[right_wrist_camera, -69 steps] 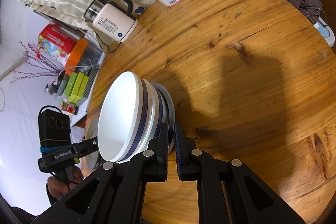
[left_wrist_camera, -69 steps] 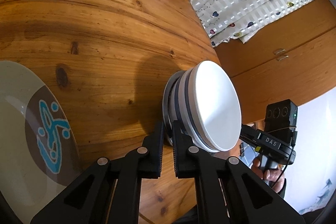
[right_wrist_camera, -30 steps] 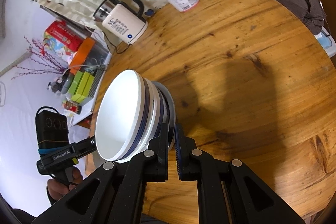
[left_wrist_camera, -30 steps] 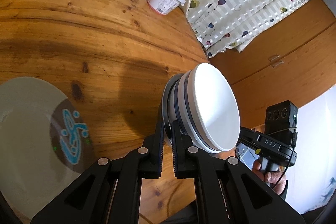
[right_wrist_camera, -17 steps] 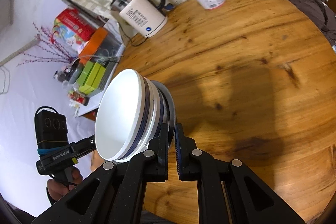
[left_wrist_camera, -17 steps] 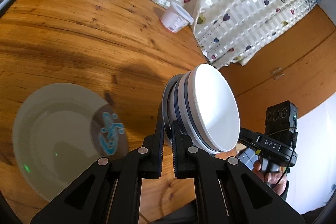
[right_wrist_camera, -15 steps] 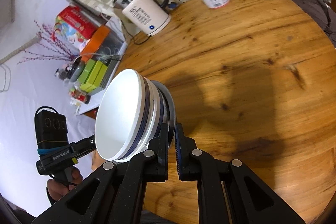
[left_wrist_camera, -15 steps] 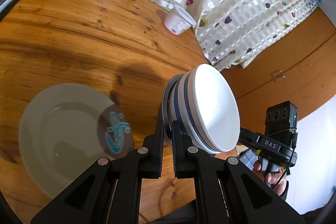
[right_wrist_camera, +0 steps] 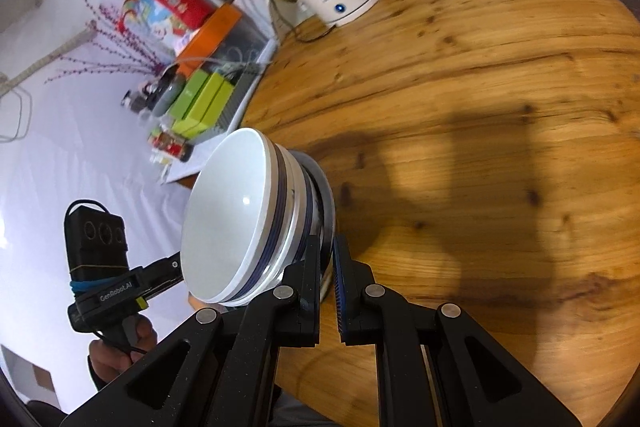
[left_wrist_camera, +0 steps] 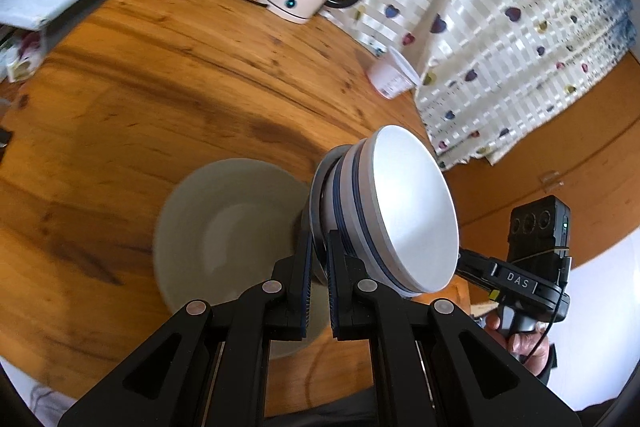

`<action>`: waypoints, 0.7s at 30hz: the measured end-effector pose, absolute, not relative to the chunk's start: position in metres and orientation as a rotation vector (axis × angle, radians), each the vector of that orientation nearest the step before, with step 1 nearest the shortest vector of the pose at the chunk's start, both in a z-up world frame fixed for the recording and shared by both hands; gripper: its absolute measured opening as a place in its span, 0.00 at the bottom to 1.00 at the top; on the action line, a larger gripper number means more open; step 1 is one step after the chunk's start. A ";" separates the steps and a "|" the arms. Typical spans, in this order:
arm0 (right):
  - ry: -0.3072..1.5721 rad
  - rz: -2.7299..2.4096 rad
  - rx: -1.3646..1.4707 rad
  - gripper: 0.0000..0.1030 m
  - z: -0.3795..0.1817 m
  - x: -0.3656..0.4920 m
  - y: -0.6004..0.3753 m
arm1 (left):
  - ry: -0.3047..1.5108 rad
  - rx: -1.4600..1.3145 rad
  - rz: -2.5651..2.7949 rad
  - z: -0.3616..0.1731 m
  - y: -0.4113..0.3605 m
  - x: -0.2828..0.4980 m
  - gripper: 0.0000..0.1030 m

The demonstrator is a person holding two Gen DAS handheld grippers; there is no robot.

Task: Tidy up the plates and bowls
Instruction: 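Carry the steel bowl stack over the beige plate stack with the right gripper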

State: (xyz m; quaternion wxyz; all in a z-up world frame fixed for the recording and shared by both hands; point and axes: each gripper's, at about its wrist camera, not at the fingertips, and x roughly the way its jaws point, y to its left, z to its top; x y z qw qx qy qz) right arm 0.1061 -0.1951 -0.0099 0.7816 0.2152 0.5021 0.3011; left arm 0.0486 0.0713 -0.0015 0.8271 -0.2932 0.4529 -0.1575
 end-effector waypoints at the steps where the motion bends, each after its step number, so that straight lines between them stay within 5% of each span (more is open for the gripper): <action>1: 1.089 0.658 0.461 0.08 -0.010 0.107 -0.191 | 0.961 -0.625 -0.327 -0.002 0.074 0.047 0.05; 21: 1.168 0.720 0.410 0.08 -0.027 0.112 -0.140 | 0.980 -0.669 -0.216 -0.022 0.111 0.028 0.05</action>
